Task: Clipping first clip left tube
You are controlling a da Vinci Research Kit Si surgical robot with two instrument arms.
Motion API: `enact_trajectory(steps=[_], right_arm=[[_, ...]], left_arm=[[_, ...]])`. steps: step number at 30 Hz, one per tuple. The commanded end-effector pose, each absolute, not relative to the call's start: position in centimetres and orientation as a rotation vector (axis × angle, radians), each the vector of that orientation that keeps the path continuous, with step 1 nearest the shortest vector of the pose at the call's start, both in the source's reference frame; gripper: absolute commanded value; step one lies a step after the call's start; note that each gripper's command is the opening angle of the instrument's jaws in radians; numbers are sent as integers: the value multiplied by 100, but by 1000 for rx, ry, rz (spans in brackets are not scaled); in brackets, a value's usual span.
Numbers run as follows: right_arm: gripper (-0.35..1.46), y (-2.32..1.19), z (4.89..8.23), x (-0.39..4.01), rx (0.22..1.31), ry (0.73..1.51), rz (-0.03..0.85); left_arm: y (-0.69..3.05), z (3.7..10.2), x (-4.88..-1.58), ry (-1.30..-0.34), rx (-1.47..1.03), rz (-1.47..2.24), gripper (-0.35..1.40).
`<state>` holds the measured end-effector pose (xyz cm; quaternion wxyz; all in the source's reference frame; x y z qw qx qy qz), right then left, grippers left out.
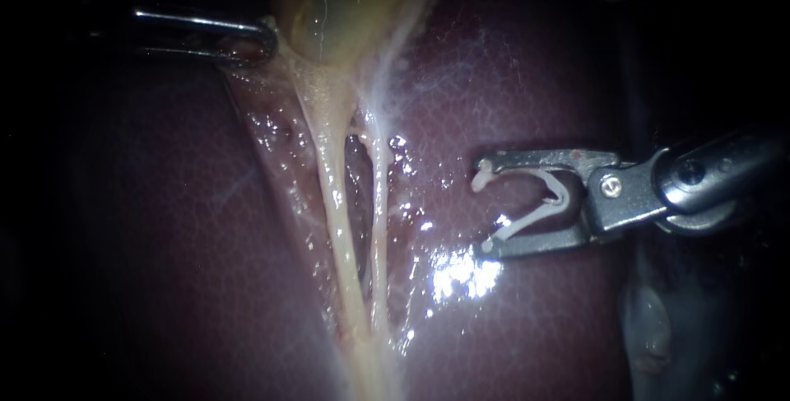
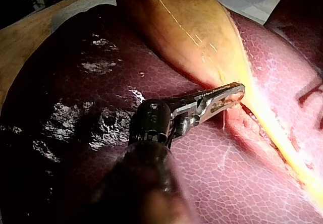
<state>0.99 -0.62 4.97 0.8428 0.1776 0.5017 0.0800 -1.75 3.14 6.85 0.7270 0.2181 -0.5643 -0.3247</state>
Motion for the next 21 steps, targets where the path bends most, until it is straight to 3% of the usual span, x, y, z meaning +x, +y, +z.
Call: enact_trajectory(steps=[1,14,21], right_arm=[[50,-62,497,99,375,1060,169],[50,-62,499,102,395,1074,152],[50,-69,510,114,462,1097,201]], left_arm=[[314,685,-175,-1243,482,-715,-35],[314,684,-174,-1244,483,-714,-35],[314,684,-174,-1244,483,-714,-35]])
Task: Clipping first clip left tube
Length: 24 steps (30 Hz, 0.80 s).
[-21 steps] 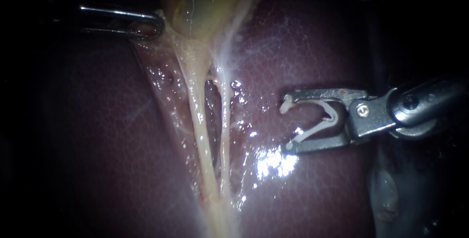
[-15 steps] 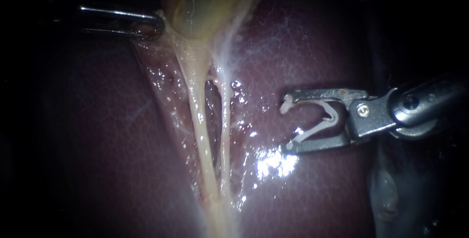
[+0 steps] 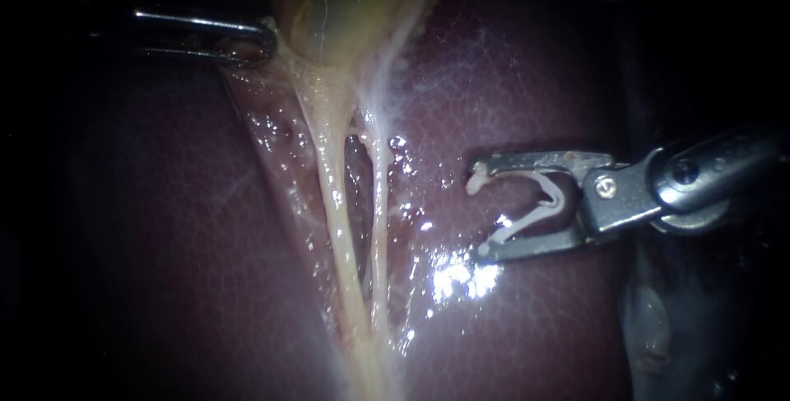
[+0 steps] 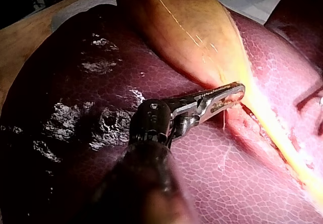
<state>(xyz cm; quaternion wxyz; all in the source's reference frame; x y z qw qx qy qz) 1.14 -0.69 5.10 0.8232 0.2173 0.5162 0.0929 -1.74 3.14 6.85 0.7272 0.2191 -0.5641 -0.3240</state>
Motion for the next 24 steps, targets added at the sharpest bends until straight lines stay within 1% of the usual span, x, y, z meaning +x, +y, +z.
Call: enact_trajectory(steps=[1,6,11,14,20,24], right_arm=[[50,-70,513,117,472,1102,206],[50,-77,526,129,526,1116,241],[50,-83,541,141,608,1139,308],[50,-88,554,148,643,1143,333],[50,-95,575,158,675,1130,374],[50,-97,582,163,696,1124,394]], left_arm=[[314,684,-174,-1244,483,-714,-35],[314,684,-174,-1244,483,-714,-35],[314,684,-174,-1244,483,-714,-35],[314,684,-174,-1244,483,-714,-35],[314,684,-174,-1244,483,-714,-35],[314,684,-174,-1244,483,-714,-35]])
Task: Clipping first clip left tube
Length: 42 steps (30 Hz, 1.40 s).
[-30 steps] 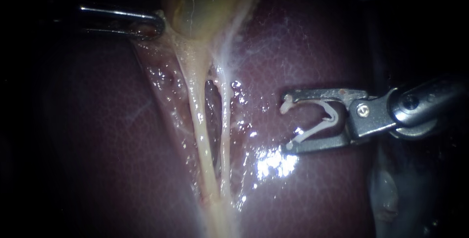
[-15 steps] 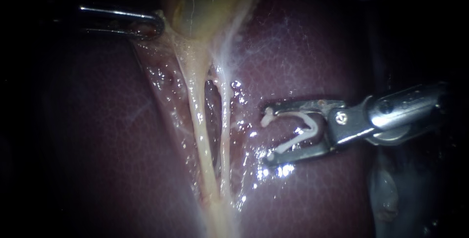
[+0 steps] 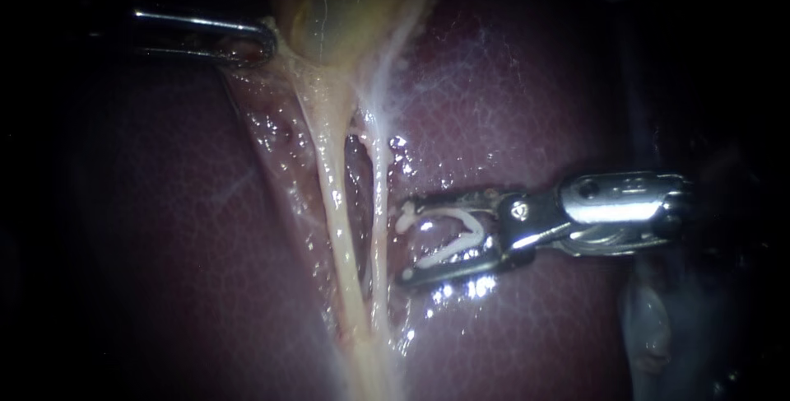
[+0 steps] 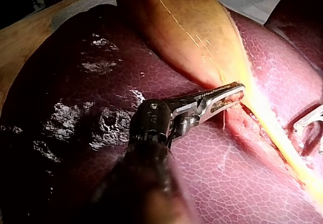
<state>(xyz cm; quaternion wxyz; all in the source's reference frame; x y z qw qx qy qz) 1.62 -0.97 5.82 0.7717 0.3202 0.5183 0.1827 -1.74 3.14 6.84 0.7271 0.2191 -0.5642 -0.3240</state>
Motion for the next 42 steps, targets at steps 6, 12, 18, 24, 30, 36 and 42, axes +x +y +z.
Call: enact_trajectory(steps=[6,12,18,24,30,36,42], right_arm=[[50,-100,590,171,728,1118,420],[50,-110,598,182,748,1114,423],[50,-117,607,186,761,1110,425],[50,-120,620,187,772,1104,439],[50,-125,631,190,785,1101,436],[50,-126,633,193,814,1110,413],[50,-128,635,198,862,1139,402]], left_arm=[[314,684,-174,-1244,483,-714,-35],[314,684,-174,-1244,483,-714,-35],[314,684,-174,-1244,483,-714,-35],[314,684,-174,-1244,483,-714,-35],[314,685,-174,-1244,483,-713,-35],[314,685,-173,-1241,484,-712,-35],[313,685,-173,-1241,484,-712,-35]])
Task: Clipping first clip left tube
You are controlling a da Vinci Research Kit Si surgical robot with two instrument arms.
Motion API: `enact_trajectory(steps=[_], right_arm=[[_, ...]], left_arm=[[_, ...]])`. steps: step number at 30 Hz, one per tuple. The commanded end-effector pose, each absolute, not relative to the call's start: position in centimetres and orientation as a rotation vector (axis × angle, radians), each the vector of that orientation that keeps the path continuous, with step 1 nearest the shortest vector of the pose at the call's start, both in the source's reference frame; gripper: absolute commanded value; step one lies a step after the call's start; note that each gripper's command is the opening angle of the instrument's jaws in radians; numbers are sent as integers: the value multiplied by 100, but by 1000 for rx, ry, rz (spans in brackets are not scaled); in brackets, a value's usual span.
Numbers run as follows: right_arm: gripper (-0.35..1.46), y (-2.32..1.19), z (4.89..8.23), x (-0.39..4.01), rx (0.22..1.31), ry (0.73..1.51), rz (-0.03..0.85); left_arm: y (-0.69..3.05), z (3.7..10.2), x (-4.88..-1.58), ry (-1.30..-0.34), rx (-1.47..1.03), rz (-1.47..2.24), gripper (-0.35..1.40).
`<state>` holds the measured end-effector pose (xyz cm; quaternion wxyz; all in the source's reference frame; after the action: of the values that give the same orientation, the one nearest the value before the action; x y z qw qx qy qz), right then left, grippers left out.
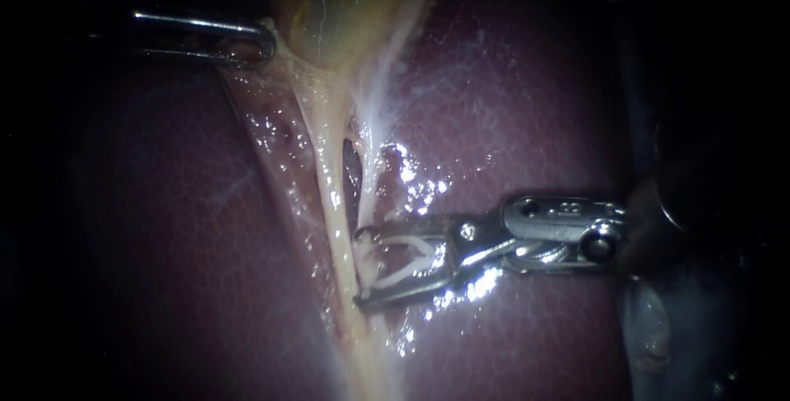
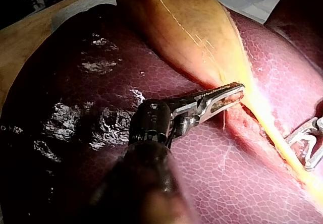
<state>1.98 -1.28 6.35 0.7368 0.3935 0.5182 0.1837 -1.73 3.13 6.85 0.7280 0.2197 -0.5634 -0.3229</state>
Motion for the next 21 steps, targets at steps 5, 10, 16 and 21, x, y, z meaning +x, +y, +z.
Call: enact_trajectory(steps=[5,10,16,21], right_arm=[[50,-129,637,203,903,1163,396],[50,-130,638,208,930,1179,383],[50,-129,639,214,955,1206,389],[50,-128,639,217,977,1233,399]], left_arm=[[313,685,-173,-1239,485,-711,-35],[313,685,-173,-1239,485,-711,-35],[313,685,-173,-1239,485,-711,-35],[313,685,-173,-1239,485,-711,-35]])
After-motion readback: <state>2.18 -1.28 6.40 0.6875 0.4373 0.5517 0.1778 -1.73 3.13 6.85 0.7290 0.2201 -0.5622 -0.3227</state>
